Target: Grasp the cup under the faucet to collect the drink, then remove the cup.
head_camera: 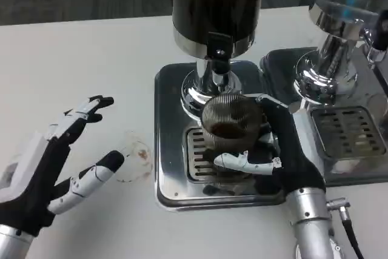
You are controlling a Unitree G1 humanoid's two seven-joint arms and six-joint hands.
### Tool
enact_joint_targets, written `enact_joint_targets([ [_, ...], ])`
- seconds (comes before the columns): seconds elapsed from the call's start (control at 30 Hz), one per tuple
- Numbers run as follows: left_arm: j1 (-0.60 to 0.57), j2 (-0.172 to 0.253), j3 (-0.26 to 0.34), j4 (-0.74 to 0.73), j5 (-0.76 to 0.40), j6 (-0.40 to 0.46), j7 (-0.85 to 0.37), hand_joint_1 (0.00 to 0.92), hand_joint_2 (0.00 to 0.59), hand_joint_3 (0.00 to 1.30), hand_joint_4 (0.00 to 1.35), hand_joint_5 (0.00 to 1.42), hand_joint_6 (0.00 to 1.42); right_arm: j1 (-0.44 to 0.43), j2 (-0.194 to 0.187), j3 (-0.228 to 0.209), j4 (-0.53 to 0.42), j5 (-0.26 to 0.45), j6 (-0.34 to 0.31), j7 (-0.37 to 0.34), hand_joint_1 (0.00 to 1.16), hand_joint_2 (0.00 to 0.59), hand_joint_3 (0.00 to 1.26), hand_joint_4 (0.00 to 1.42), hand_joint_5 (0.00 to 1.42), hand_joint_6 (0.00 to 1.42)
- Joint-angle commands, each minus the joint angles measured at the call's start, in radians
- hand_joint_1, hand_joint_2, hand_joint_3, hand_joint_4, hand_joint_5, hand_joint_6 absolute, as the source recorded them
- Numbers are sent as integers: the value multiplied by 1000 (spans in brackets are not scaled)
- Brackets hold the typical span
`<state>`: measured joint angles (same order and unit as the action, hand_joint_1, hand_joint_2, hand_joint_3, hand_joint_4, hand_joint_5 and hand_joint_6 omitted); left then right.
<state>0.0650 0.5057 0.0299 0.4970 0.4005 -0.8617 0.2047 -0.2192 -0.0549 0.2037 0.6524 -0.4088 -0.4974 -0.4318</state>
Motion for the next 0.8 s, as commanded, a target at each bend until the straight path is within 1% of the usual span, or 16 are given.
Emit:
enact_joint_targets([
  [0.03, -8, -4, -11, 14, -6, -18, -8, 0, 155, 195, 26, 231, 89, 36, 0, -18, -69, 11, 1, -6, 1026, 59, 740, 792, 815, 761],
  [0.2, -8, -5, -17, 15, -5, -16, -8, 0, 155, 176, 26, 231, 89, 102, -2, -31, -176, 20, 7, 8, 1026, 59, 743, 794, 818, 764],
  [0.3, -7, -3, -22, 11, 2, -11, -10, 0, 150, 156, 19, 222, 89, 133, -3, -39, -220, 22, 12, 18, 1026, 59, 744, 794, 822, 775],
  [0.37, -4, 1, -25, 3, 11, -4, -12, 0, 150, 140, 6, 208, 90, 149, 0, -43, -244, 24, 14, 24, 1026, 59, 745, 802, 830, 787],
  [0.57, 4, 25, -36, -37, 59, 24, -26, 0, 148, 99, 0, 162, 67, 230, 4, -41, -365, 27, 12, 55, 1026, 59, 745, 812, 834, 800],
  [0.67, 19, 32, -34, -68, 73, 73, -35, 0, 149, 69, 0, 102, 23, 257, 11, -43, -413, 30, 20, 67, 1026, 59, 745, 813, 834, 804],
  [0.77, 35, 39, -33, -96, 70, 118, -48, 0, 154, 56, 0, 75, 1, 306, 11, -39, -490, 27, 28, 85, 1026, 59, 745, 813, 834, 809],
  [0.8, 37, 42, -34, -101, 70, 125, -51, 0, 147, 43, 0, 67, 0, 317, 11, -37, -509, 27, 31, 92, 1026, 59, 745, 813, 834, 811],
])
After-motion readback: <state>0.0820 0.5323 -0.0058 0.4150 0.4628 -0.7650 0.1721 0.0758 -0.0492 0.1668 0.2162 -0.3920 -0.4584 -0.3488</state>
